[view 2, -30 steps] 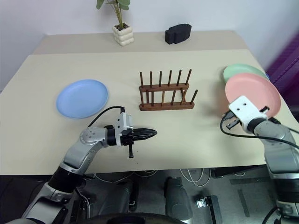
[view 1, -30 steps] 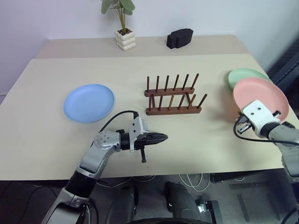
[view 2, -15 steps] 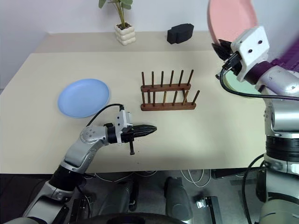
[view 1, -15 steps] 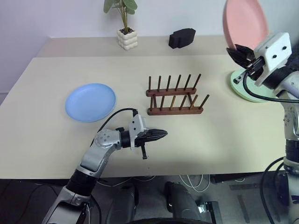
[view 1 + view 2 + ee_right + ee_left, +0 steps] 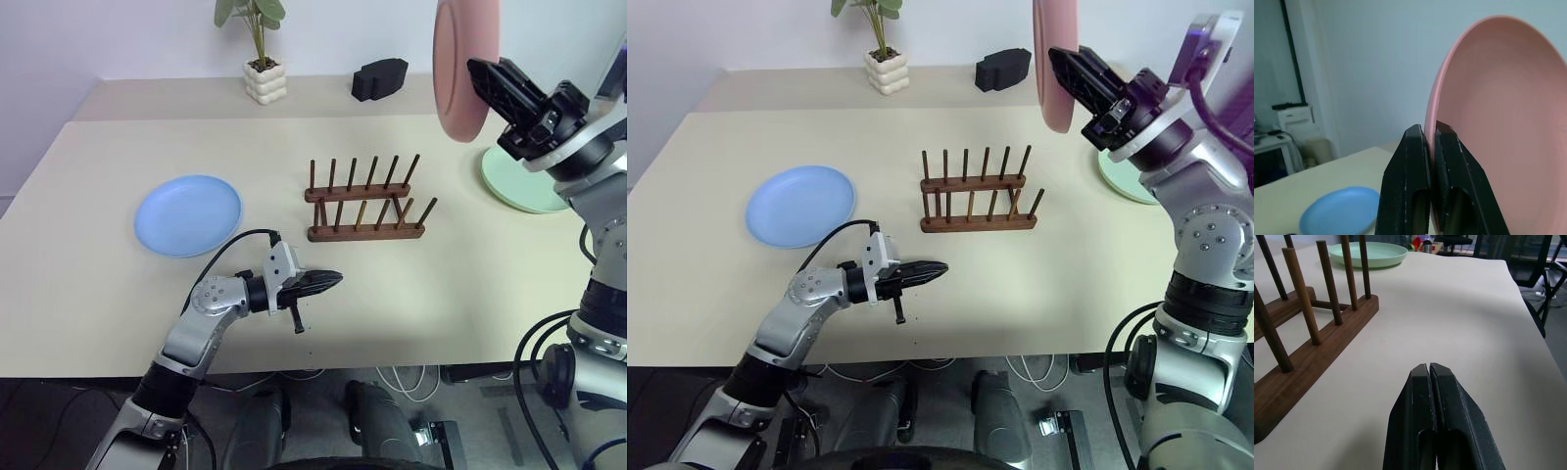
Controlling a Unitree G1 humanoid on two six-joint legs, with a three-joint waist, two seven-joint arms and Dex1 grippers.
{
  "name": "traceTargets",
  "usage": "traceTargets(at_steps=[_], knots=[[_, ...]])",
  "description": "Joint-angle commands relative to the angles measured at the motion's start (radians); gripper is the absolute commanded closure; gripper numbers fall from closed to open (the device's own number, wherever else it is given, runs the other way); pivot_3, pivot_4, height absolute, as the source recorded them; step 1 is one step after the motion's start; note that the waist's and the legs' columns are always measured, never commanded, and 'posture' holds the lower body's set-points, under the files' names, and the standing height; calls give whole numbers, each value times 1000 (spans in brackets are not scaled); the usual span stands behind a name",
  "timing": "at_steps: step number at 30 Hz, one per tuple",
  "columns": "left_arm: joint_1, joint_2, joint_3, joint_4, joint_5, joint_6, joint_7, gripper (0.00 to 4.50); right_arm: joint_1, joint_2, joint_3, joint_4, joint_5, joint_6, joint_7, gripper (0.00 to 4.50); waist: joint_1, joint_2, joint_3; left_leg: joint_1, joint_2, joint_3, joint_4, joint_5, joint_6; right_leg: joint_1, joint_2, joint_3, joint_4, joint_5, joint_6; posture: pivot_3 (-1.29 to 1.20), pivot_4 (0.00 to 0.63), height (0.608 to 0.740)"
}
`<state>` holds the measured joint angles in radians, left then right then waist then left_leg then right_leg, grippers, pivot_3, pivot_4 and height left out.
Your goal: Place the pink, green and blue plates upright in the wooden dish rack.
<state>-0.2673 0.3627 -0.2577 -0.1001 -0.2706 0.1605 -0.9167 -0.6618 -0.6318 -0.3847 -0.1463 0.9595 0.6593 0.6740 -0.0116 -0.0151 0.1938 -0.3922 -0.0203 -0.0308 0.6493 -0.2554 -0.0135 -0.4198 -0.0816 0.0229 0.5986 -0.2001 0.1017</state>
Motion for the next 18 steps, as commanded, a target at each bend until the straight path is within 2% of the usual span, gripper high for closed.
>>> traceTargets(at_steps=[1,6,18], knots=[[6,4,17,-43,-1,-24,9,4500,7,23,-26,17,87,51,4,4458,-2,0,0,0,0,0,0,0,0,0,0,0,0,0,0,0,150,734],[8,8,20,-45,-1,-24,18,4500,20,35,-36,69,138,112,-6,4458,0,0,0,0,0,0,0,0,0,0,0,0,0,0,0,0,150,734],[12,15,17,-53,-1,-17,27,4500,45,38,-43,140,130,118,-3,4458,0,0,0,0,0,1,0,0,0,0,0,0,0,0,0,0,150,734]])
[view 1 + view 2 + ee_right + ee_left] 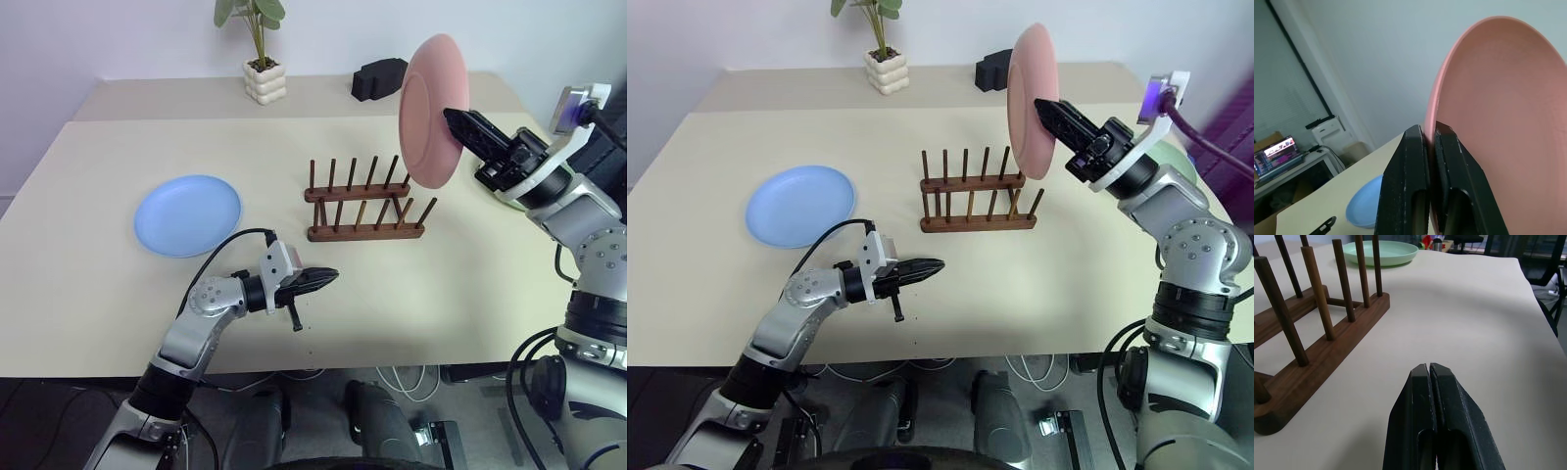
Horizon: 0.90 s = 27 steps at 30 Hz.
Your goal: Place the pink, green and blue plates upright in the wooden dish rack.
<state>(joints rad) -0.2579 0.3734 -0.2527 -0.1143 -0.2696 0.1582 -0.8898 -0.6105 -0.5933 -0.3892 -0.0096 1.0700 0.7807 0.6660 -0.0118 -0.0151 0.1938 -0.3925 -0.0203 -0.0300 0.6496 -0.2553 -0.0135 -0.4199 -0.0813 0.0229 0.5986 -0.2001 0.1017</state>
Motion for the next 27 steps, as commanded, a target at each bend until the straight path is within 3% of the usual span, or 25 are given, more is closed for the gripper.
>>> traceTargets(at_steps=[1,21,24,27], knots=[[3,5,12,-39,-3,-14,0,4500,-3,-2,-39,10,21,3,2,4458,0,0,0,0,0,0,0,0,0,0,0,0,0,0,0,0,150,734],[18,14,18,-60,-2,-3,23,4500,17,16,-31,104,-16,12,15,4458,-1,0,0,0,0,0,0,0,0,0,0,0,0,0,0,0,150,734],[20,17,19,-63,-4,0,28,4500,14,14,-23,104,-24,12,21,3527,-1,0,0,0,0,0,0,0,0,0,0,0,0,0,0,0,150,734],[21,19,19,-64,-5,1,31,4500,9,19,-23,105,-40,1,21,2219,-1,0,0,0,0,0,0,0,0,0,0,0,0,0,0,0,150,734]])
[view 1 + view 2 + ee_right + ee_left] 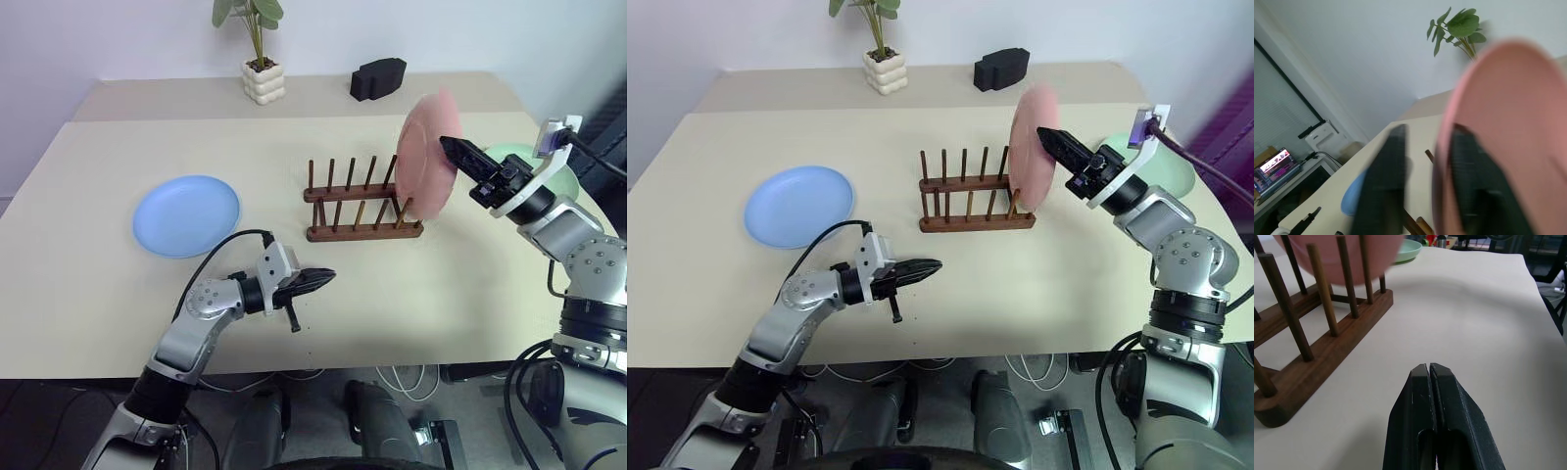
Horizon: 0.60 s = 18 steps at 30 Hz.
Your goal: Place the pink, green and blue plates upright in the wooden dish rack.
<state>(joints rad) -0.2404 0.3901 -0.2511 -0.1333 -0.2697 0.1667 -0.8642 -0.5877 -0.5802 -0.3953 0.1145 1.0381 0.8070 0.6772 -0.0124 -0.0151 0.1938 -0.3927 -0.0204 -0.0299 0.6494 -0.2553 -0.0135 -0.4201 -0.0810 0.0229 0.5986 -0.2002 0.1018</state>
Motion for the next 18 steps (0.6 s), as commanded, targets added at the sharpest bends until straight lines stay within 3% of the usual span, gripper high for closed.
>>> traceTargets(at_steps=[1,3,12,18], knots=[[3,2,18,-45,-5,-7,6,4500,-16,8,-15,-18,-23,-41,2,1699,0,0,0,0,0,0,0,0,0,0,0,0,0,0,0,0,150,734],[3,2,18,-44,-4,-8,7,4500,-22,11,-15,-14,-43,-62,-3,756,0,0,0,0,0,0,0,0,0,0,0,0,0,0,0,0,150,734],[9,3,17,-52,-6,-3,11,4500,-61,-27,-89,-21,-96,-207,14,756,0,0,0,0,0,0,0,0,0,0,0,0,0,0,0,0,150,734],[13,4,15,-57,-8,1,16,4500,-131,-140,-102,222,-324,-400,-82,756,2,0,0,0,-1,1,0,0,0,0,0,0,-1,0,0,0,150,734]])
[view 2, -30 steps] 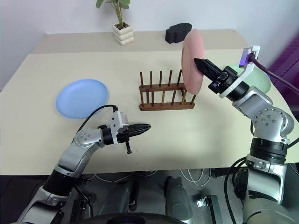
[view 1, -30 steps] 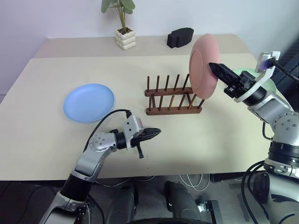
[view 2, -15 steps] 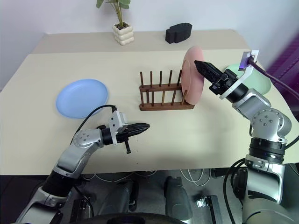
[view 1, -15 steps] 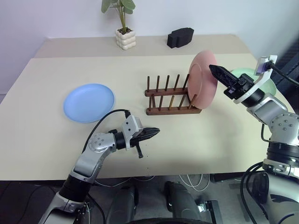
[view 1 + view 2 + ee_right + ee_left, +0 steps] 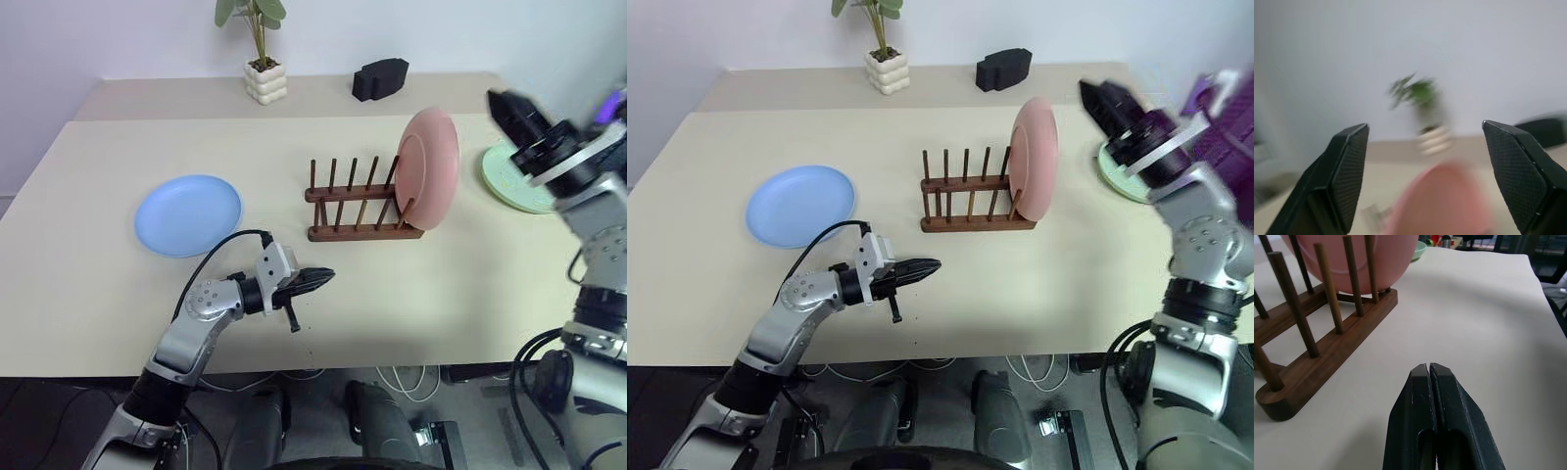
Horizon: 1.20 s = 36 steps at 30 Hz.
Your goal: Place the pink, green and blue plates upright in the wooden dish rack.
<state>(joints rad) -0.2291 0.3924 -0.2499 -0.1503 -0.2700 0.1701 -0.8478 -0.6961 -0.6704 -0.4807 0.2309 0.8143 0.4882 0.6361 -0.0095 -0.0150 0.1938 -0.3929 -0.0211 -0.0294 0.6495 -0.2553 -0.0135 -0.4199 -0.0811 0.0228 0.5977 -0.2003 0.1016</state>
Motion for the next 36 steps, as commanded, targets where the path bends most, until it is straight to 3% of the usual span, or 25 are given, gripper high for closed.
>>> traceTargets(at_steps=[1,6,13,21,28,32,36], knots=[[2,1,13,-40,-7,-2,0,4500,-25,-64,-5,138,-137,-111,-42,756,-1,0,0,0,0,0,0,0,0,0,0,0,0,0,0,0,150,734],[-4,-1,10,-32,-6,-7,-3,4500,17,-169,243,333,-497,-277,-29,756,-9,0,0,1,-1,2,-1,0,0,0,0,1,0,0,0,0,150,734],[-15,-2,15,-28,-15,-9,-16,4500,-83,-191,441,656,-752,-446,19,756,-8,1,0,1,-2,3,-1,0,0,-1,0,2,0,0,0,0,150,734],[-1,-4,39,-61,-63,3,-38,4500,-258,-167,506,946,-884,-531,-10,756,-10,1,0,1,-2,2,-1,0,0,-1,0,2,0,0,0,0,150,734],[5,-5,40,-66,-60,6,-32,4500,-301,-144,516,1047,-942,-518,-53,756,-9,1,0,0,-2,2,-1,0,0,-1,0,2,0,0,0,0,150,734],[8,-5,41,-68,-57,8,-29,4500,-304,-141,517,1069,-970,-518,-103,2048,-9,1,0,0,-2,2,-1,0,0,-1,0,2,0,0,0,0,150,734],[11,-3,41,-71,-56,10,-27,4500,-298,-141,507,1074,-979,-524,-132,4143,-10,1,0,0,-2,2,-1,0,0,-1,0,2,0,0,0,0,150,734]])
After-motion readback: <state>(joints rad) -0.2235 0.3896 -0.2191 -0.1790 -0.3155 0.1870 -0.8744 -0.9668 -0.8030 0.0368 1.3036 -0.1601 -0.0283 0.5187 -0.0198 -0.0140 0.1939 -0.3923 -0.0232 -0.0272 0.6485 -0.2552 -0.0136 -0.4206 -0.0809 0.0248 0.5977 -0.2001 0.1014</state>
